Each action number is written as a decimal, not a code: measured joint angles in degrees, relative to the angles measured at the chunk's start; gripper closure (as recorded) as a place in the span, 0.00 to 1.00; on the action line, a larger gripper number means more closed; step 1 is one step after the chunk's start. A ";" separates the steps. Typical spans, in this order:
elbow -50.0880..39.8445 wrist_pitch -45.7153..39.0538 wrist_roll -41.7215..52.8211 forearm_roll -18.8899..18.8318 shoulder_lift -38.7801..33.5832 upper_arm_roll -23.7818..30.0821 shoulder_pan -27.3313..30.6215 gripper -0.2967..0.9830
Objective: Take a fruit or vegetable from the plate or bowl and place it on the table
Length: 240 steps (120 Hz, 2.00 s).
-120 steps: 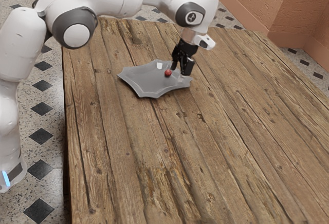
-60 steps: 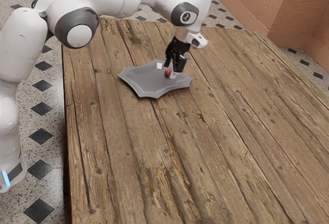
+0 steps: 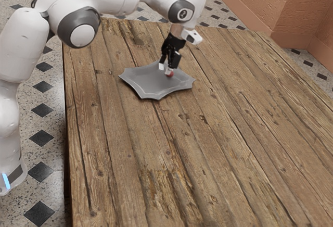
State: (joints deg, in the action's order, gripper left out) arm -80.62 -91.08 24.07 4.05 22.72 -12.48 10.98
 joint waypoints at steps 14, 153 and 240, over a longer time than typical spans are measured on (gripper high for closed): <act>-0.05 0.19 1.04 -0.06 0.39 0.00 1.07 0.23; 0.01 -6.76 4.67 3.22 2.26 0.04 4.32 0.24; -0.35 -13.68 1.97 5.68 4.73 0.45 4.31 0.50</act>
State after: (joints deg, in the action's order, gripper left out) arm -80.97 -104.76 26.03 9.72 27.45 -12.03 15.29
